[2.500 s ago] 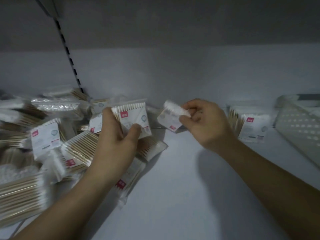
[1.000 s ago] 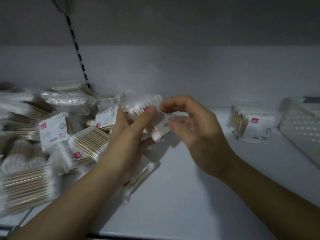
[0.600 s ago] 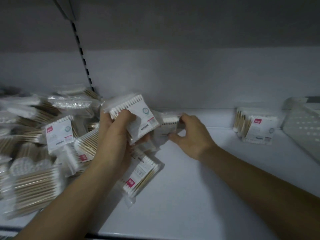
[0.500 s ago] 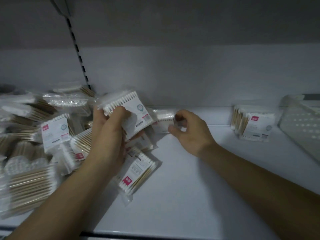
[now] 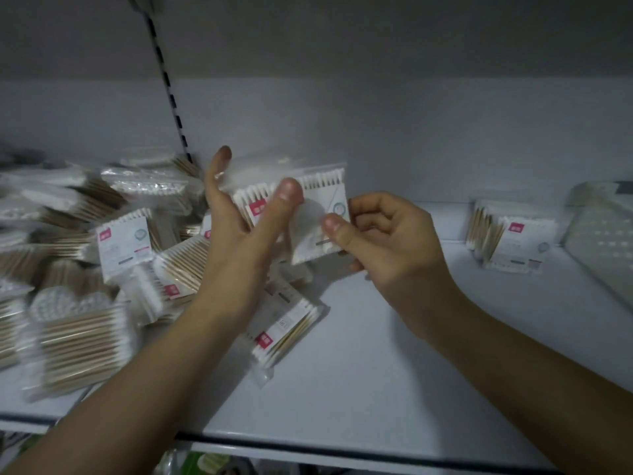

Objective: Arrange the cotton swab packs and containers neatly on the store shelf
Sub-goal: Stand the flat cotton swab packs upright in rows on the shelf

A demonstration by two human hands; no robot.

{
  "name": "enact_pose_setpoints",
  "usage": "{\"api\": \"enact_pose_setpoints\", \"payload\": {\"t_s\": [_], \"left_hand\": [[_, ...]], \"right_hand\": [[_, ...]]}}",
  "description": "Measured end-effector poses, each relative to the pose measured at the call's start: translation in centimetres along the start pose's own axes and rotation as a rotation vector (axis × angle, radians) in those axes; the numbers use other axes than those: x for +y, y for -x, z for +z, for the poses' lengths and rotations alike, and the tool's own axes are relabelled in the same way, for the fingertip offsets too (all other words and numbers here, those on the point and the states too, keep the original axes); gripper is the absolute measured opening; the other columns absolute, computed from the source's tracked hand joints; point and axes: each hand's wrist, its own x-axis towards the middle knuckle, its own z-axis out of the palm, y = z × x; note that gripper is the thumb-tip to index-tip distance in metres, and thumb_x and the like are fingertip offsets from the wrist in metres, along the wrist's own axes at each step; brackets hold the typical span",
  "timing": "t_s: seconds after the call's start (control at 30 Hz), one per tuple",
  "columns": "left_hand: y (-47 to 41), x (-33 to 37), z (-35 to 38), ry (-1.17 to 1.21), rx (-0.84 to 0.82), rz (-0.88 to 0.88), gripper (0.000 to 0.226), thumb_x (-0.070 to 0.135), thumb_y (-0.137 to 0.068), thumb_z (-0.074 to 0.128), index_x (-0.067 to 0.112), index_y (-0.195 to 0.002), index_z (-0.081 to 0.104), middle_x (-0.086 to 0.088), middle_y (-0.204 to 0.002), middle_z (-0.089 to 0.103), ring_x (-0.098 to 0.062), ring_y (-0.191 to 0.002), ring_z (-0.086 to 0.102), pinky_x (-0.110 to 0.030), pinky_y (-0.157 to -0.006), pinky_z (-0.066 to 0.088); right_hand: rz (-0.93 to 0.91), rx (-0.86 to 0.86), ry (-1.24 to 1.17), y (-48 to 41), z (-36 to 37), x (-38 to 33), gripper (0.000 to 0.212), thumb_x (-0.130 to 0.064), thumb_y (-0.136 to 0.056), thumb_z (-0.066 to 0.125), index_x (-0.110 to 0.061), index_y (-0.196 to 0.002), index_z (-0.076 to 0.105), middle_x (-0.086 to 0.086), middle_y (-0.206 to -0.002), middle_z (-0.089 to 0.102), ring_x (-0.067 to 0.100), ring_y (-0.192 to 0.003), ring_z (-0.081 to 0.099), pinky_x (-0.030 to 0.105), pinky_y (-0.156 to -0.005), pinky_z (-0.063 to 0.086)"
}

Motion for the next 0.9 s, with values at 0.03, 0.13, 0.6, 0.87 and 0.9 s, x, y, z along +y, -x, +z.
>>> {"api": "enact_pose_setpoints", "payload": {"t_s": [0.03,0.13,0.6,0.87,0.9], "left_hand": [[0.1,0.2,-0.1,-0.032,-0.007,0.010,0.101,0.053,-0.072,0.084,0.047,-0.151,0.021,-0.003,-0.137,0.063,-0.025,-0.124,0.065,-0.054,-0.105,0.051],[-0.1,0.4,-0.8,-0.090,-0.004,0.044,0.106,0.027,-0.071,0.089,0.037,-0.152,0.022,-0.005,-0.117,0.071,-0.024,-0.106,0.074,-0.044,-0.092,0.060],[0.0,1.2,-1.3,-0.094,0.129,0.115,0.087,0.021,-0.078,0.079,0.023,-0.149,0.028,0.002,-0.114,0.071,-0.022,-0.107,0.073,-0.050,-0.097,0.058],[1.1,0.6,2.0,0.046,0.005,-0.127,0.092,0.021,-0.072,0.088,0.020,-0.146,0.034,-0.007,-0.116,0.074,-0.031,-0.100,0.076,-0.047,-0.069,0.063],[1.3,0.4,3.0,0.037,-0.031,-0.164,0.094,0.023,-0.068,0.090,0.022,-0.145,0.036,-0.006,-0.114,0.075,-0.029,-0.098,0.076,-0.041,-0.063,0.061]], "right_hand": [[0.004,-0.028,-0.021,0.1,0.2,-0.1,0.022,-0.014,-0.083,0.082,-0.006,-0.092,0.064,0.013,-0.077,0.069,0.014,-0.065,0.066,0.022,-0.057,0.051],[-0.044,-0.055,0.027,0.3,0.6,0.4,0.022,-0.025,-0.089,0.076,-0.009,-0.089,0.062,0.012,-0.076,0.067,0.018,-0.067,0.065,0.027,-0.059,0.050],[0.277,-0.285,0.317,0.7,-1.1,1.0,0.037,-0.030,-0.068,0.090,-0.018,-0.087,0.060,0.012,-0.086,0.076,0.028,-0.069,0.069,0.044,-0.070,0.052],[0.339,0.035,-0.198,0.6,-10.8,-2.3,0.048,0.015,-0.086,0.057,-0.013,-0.125,0.053,0.018,-0.111,0.070,0.042,-0.084,0.072,0.037,-0.066,0.060],[0.303,0.077,-0.190,0.7,-11.9,-2.4,0.042,0.015,-0.086,0.058,-0.011,-0.119,0.056,0.021,-0.111,0.070,0.039,-0.083,0.073,0.038,-0.068,0.061]]}}
